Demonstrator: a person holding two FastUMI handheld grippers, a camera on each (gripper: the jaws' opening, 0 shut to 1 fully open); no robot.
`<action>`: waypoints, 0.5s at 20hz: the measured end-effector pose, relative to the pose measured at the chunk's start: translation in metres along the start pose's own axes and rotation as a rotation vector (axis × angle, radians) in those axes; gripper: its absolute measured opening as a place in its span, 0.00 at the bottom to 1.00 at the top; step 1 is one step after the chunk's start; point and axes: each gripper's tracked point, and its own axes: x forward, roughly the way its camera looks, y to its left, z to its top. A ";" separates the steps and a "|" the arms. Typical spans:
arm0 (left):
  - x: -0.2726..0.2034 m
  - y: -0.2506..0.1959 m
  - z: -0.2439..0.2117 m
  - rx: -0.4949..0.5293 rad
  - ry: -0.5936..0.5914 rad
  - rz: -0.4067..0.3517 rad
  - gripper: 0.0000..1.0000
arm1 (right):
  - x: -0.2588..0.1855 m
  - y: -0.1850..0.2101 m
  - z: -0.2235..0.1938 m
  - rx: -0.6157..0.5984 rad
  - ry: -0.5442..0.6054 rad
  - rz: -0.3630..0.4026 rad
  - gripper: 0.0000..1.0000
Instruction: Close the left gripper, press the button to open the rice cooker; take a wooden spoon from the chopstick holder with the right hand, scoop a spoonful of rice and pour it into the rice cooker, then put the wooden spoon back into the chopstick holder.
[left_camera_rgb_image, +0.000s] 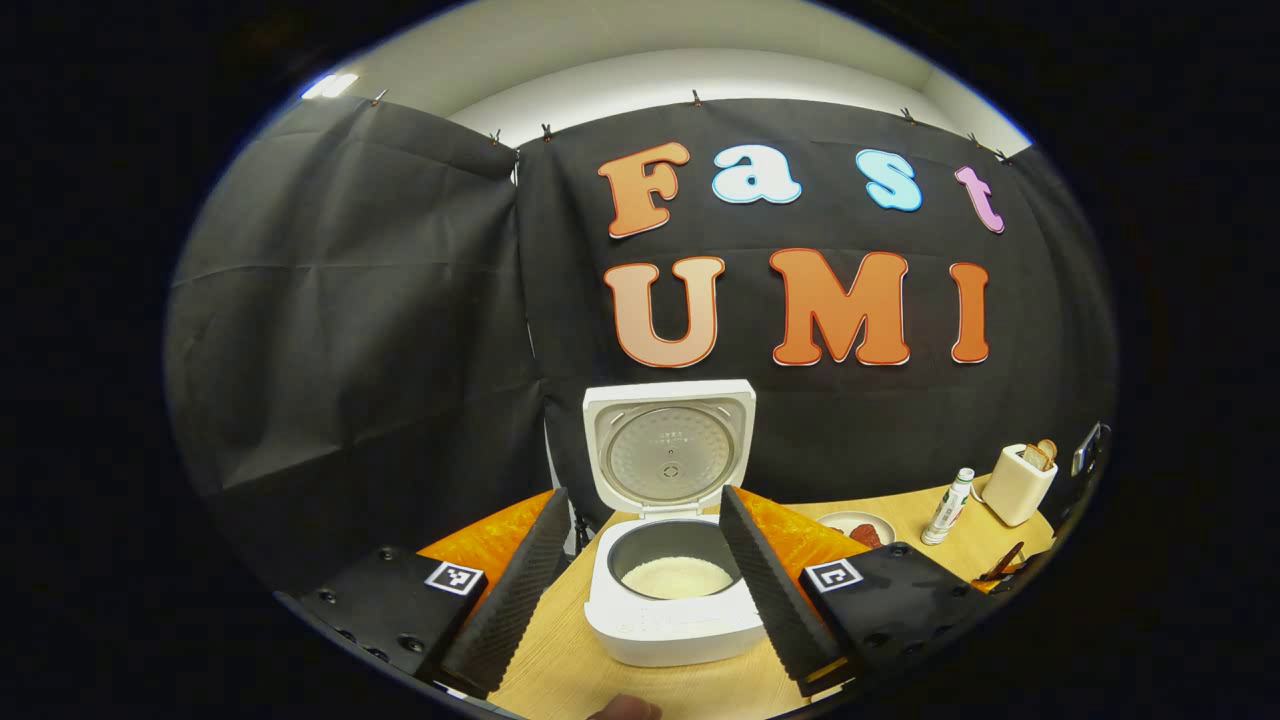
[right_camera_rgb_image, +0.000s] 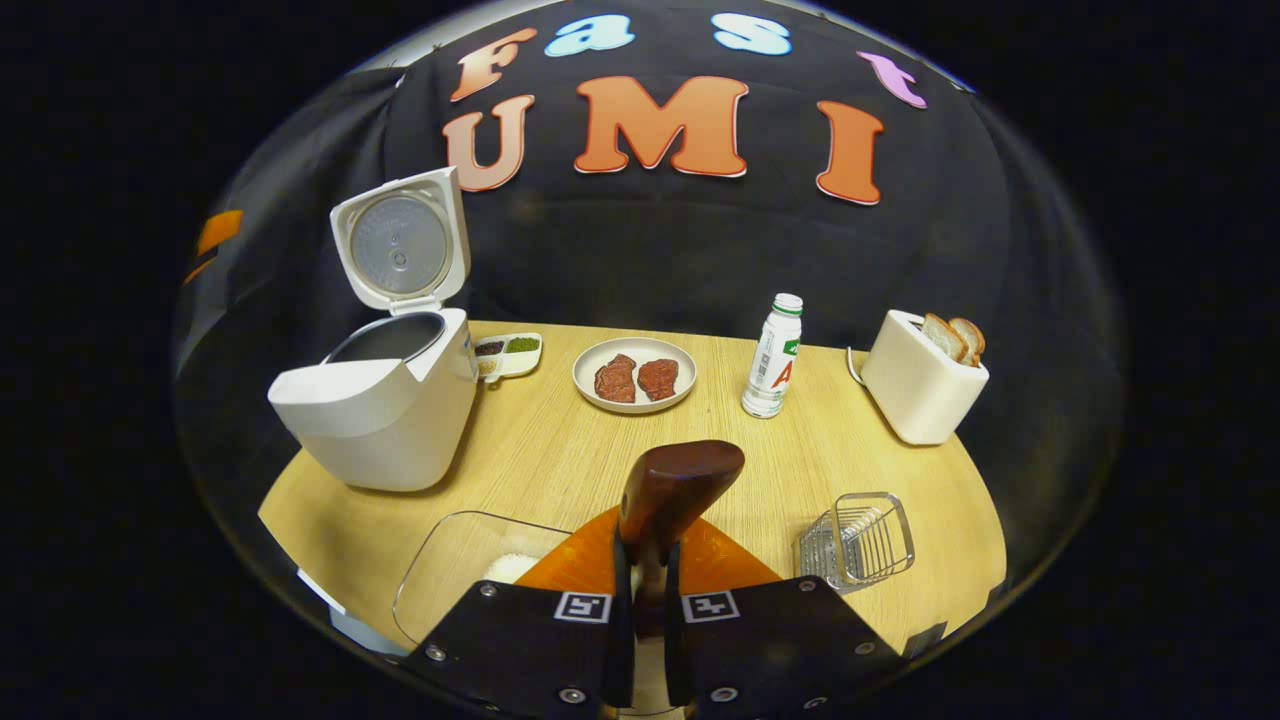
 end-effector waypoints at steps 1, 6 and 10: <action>0.001 0.003 -0.003 0.000 0.004 0.003 1.00 | 0.002 0.001 -0.002 -0.038 -0.007 -0.014 0.12; 0.010 0.006 -0.010 -0.009 0.027 -0.007 1.00 | 0.002 0.011 -0.025 -0.187 -0.013 -0.063 0.12; 0.015 0.007 -0.017 0.002 0.044 -0.022 1.00 | 0.002 0.026 -0.033 -0.266 -0.043 -0.080 0.12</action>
